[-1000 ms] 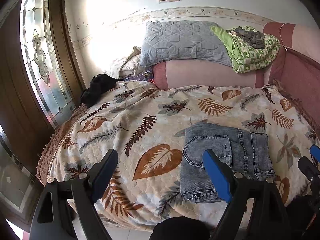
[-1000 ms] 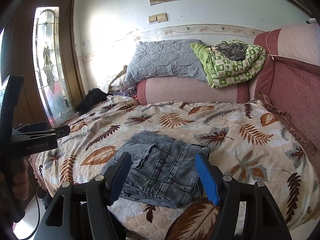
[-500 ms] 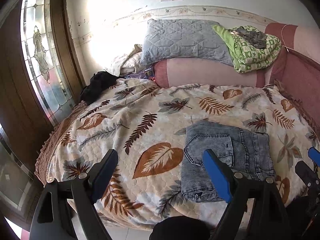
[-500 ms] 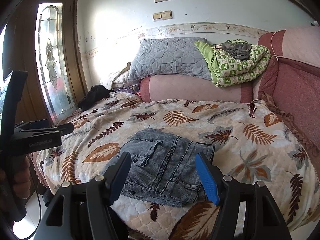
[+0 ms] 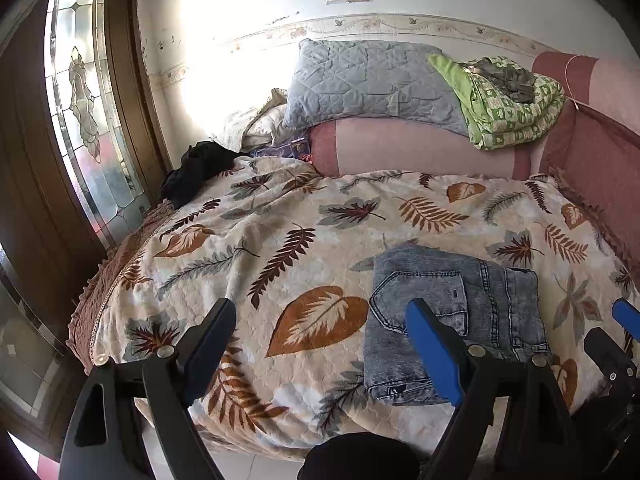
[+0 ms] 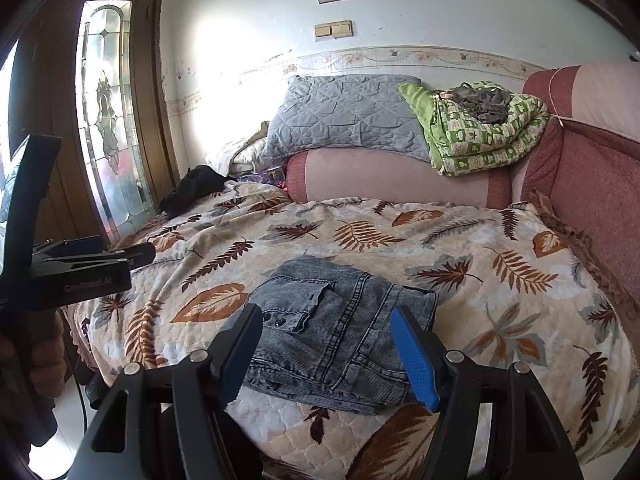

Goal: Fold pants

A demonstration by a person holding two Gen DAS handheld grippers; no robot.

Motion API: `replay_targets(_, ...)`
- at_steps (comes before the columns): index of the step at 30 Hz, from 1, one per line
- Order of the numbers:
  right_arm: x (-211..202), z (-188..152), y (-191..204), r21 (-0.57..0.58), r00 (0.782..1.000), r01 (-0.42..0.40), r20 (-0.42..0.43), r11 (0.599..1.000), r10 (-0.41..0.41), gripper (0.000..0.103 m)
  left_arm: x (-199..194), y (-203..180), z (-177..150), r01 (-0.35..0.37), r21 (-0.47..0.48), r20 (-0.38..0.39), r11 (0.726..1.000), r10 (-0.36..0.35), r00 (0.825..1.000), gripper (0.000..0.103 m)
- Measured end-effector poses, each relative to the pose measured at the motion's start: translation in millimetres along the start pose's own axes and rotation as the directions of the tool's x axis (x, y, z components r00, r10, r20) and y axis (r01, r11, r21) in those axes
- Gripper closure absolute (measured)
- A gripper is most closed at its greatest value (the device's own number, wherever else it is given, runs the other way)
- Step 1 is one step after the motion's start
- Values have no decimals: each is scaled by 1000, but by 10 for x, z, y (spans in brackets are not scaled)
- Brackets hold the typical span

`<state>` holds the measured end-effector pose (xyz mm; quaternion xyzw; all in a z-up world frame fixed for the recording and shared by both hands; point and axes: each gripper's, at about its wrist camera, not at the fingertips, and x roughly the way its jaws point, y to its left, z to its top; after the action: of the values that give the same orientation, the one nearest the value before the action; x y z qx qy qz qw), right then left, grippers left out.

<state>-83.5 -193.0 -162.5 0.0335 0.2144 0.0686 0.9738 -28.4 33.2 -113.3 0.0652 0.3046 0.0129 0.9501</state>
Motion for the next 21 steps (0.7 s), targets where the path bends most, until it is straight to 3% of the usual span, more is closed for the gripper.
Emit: replay_targets(21,-160,104,239,-41,999,-15,35,999,17,33,-186,130,31,-4,-38,42,999,6,999,16)
